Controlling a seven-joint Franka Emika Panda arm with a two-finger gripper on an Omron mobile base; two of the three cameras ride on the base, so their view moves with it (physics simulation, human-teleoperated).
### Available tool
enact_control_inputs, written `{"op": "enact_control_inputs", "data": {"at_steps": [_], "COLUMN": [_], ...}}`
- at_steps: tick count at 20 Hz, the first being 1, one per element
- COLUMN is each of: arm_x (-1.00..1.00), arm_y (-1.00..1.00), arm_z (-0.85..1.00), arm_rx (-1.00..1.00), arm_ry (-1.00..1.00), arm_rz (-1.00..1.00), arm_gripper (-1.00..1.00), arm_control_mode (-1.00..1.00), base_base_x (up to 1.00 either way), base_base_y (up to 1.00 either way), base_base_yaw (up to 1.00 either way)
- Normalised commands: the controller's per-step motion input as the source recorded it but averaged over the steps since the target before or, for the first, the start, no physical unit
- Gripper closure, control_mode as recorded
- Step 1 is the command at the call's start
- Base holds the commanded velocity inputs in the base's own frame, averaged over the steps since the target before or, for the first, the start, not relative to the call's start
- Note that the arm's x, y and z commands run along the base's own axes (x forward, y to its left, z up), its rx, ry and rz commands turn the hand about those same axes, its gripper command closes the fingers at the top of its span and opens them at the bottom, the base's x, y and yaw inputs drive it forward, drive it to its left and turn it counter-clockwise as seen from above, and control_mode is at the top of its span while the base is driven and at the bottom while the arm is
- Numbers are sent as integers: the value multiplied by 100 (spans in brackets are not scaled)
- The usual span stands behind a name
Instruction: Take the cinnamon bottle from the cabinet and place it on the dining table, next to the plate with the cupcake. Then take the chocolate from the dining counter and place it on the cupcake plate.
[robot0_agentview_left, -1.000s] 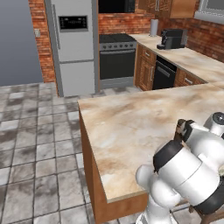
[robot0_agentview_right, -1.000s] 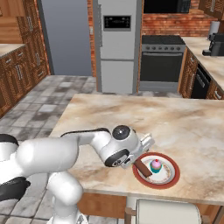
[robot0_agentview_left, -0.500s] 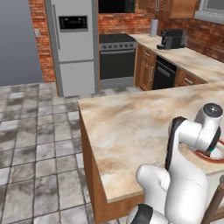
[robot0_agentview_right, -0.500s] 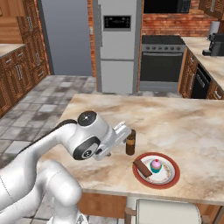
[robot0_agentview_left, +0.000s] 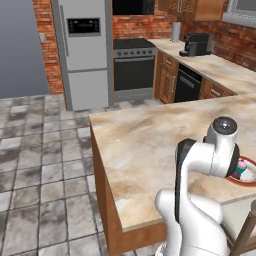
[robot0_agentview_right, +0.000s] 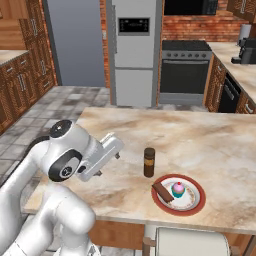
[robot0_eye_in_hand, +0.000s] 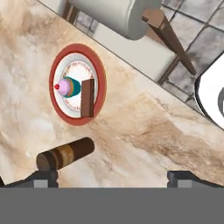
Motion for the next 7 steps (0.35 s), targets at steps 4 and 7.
{"op": "enact_control_inputs", "data": {"at_steps": [4,7], "arm_x": [0,0], "arm_y": [85,35], "arm_z": [25,5], "arm_rx": [0,2], "arm_ry": [14,17], "arm_rz": [0,4], "arm_gripper": [-100,-100], "arm_control_mode": [-100,-100], "base_base_x": [0,0], "base_base_y": [0,0], "base_base_yaw": [0,0]}}
